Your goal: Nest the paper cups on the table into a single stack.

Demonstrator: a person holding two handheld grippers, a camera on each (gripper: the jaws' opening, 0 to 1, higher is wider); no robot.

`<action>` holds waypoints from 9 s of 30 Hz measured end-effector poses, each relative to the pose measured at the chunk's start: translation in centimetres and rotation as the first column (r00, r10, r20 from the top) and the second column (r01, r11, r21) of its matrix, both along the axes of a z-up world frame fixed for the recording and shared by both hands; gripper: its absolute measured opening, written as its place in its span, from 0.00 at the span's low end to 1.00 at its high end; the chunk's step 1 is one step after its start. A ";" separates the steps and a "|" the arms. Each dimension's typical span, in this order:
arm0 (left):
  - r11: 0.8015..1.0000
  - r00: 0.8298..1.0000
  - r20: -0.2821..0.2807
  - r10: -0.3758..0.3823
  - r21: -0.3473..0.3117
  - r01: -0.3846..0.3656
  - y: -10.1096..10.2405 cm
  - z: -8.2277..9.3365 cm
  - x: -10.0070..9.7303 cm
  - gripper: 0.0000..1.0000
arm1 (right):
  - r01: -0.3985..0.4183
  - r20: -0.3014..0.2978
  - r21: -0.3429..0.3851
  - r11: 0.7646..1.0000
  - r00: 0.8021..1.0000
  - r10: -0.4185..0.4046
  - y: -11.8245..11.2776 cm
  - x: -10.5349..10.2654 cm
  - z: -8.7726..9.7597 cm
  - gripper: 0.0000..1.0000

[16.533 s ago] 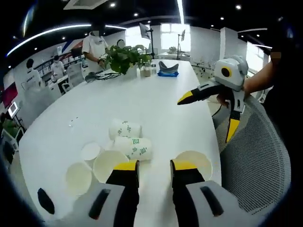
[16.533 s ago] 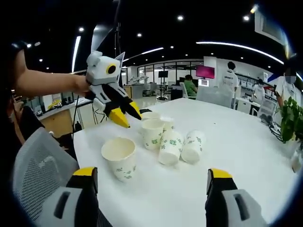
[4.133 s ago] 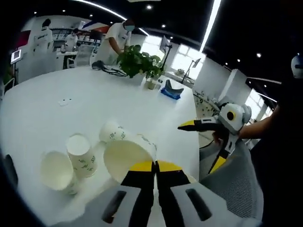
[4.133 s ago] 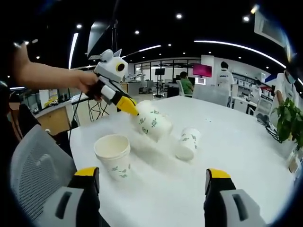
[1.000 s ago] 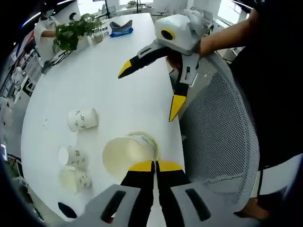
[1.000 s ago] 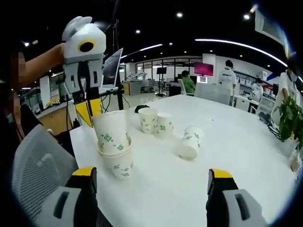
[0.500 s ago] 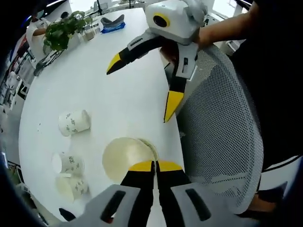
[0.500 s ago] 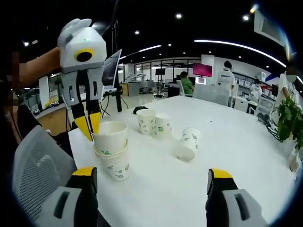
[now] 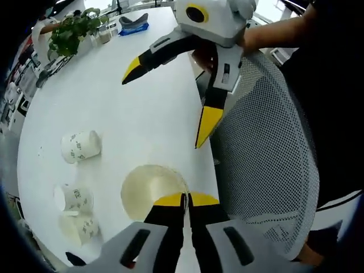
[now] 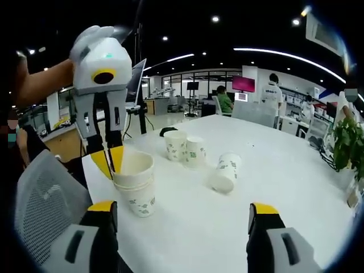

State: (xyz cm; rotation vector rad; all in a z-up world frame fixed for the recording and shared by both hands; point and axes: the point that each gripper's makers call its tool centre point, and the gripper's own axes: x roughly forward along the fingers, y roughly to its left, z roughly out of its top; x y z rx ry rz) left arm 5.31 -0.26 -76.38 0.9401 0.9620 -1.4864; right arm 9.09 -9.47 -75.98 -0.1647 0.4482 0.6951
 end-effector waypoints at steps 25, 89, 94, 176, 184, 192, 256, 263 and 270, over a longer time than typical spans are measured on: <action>1.000 0.996 -0.089 -0.017 -0.010 0.016 -0.7 -0.8 -0.5 0.02 | 0.004 -0.001 -0.008 1.000 1.000 -0.004 -0.1 0.0 0.0 0.96; 0.854 0.924 -0.032 0.382 -0.369 -0.366 4.9 4.6 8.1 0.33 | 0.041 0.007 0.018 0.999 0.999 -0.042 -0.6 0.3 0.4 1.00; 0.821 0.900 -0.011 0.436 -0.405 -0.402 4.7 4.6 9.3 0.36 | 0.045 0.004 0.018 0.999 0.999 -0.045 -0.6 0.3 0.4 1.00; 0.809 0.829 0.157 0.536 -0.376 -0.452 8.2 0.3 19.9 0.00 | 0.036 -0.013 -0.008 0.999 0.999 -0.036 -0.6 0.2 -0.3 0.98; 0.796 0.819 0.161 0.551 -0.395 -0.458 8.3 2.4 18.8 0.00 | 0.032 -0.005 -0.001 0.999 0.999 -0.032 -0.5 0.2 -0.1 0.99; 0.801 0.832 0.152 0.533 -0.407 -0.439 8.0 4.7 16.9 0.00 | 0.028 0.001 0.001 1.000 1.000 -0.028 -0.4 0.2 0.0 1.00; 0.865 0.963 0.061 0.263 -0.457 -0.207 -1.4 9.0 1.6 0.00 | 0.027 0.002 0.005 1.000 1.000 -0.027 -0.3 0.1 0.2 0.99; 0.870 0.967 0.067 0.247 -0.455 -0.191 -1.5 8.4 1.5 0.00 | 0.028 0.002 0.007 1.000 1.000 -0.028 -0.3 0.1 0.3 0.99; 0.896 0.974 0.088 0.208 -0.416 -0.154 -1.1 6.6 1.5 0.00 | 0.026 0.002 0.008 1.000 1.000 -0.026 -0.3 0.0 0.3 0.99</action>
